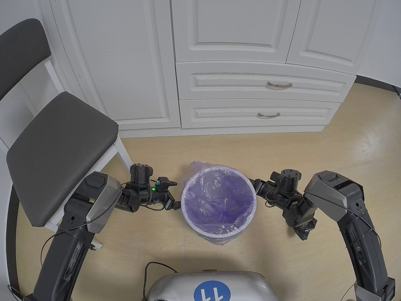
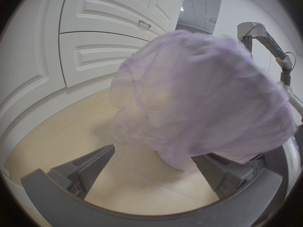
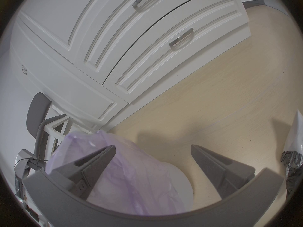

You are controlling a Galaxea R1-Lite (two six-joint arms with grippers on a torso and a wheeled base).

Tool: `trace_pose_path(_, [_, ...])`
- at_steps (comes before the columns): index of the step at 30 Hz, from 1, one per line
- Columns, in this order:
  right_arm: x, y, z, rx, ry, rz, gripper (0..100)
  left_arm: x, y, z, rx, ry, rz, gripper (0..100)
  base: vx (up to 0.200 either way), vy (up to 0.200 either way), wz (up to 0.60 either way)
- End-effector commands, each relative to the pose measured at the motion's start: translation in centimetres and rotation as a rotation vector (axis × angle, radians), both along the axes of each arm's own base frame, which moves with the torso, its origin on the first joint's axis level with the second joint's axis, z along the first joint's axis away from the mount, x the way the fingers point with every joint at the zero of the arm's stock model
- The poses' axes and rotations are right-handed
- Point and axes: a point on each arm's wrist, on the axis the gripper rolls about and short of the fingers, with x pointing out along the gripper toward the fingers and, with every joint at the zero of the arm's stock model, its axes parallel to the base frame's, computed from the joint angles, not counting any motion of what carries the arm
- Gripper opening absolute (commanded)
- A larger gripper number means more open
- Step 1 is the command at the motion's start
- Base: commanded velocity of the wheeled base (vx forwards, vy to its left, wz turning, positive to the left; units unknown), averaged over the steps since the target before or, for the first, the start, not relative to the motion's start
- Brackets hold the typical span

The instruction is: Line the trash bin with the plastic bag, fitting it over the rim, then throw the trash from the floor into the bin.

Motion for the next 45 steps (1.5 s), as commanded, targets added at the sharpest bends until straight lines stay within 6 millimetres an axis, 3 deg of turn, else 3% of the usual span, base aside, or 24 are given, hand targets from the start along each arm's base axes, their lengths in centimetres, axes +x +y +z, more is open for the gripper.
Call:
trace_pose_path(1, [0.2, 0.1, -0.1, 0.0, 0.0, 0.001, 100, -0.4, 0.2, 2.1, 0.005, -0.006, 0.009, 100, 0.0, 0.0, 0.0])
trace_pose_path(9, [0.2, 0.1, -0.1, -0.007, -0.003, 0.002, 100, -1.1, 1.0, 4.4, 0.092, -0.014, 0.088, 100, 0.0, 0.0, 0.0])
trace_pose_path(18, [0.2, 0.1, -0.1, -0.013, 0.004, 0.003, 100, -2.2, 0.3, 7.4, 0.299, -0.084, 0.256, 100, 0.0, 0.0, 0.0])
trace_pose_path(20, [0.2, 0.1, -0.1, -0.013, 0.004, 0.003, 100, -3.4, -0.4, 8.7, 0.406, -0.111, 0.338, 100, 0.0, 0.0, 0.0])
trace_pose_path(22, [0.2, 0.1, -0.1, -0.013, 0.004, 0.003, 100, -3.4, -0.4, 8.7, 0.406, -0.111, 0.338, 100, 0.0, 0.0, 0.0])
trace_pose_path(23, [0.2, 0.1, -0.1, -0.015, 0.003, 0.003, 100, -4.9, -1.6, 9.7, 0.477, -0.124, 0.387, 100, 0.0, 0.0, 0.0])
trace_pose_path(29, [0.2, 0.1, -0.1, -0.015, 0.003, 0.0, 100, -7.3, -3.3, 11.0, 0.599, -0.147, 0.489, 100, 0.0, 0.0, 0.0])
trace_pose_path(34, [0.2, 0.1, -0.2, -0.017, 0.009, 0.0, 100, -8.3, -4.4, 12.5, 0.59, -0.208, 0.502, 100, 0.0, 0.0, 0.0])
trace_pose_path(40, [0.4, 0.2, -0.3, -0.046, 0.041, 0.007, 100, -9.5, -4.3, 13.9, 0.588, -0.221, 0.516, 100, 0.0, 0.0, 0.0])
trace_pose_path(45, [1.9, 1.0, -0.7, -0.081, 0.039, 0.007, 100, -11.2, -4.8, 16.6, 0.52, -0.29, 0.532, 100, 0.0, 0.0, 0.0])
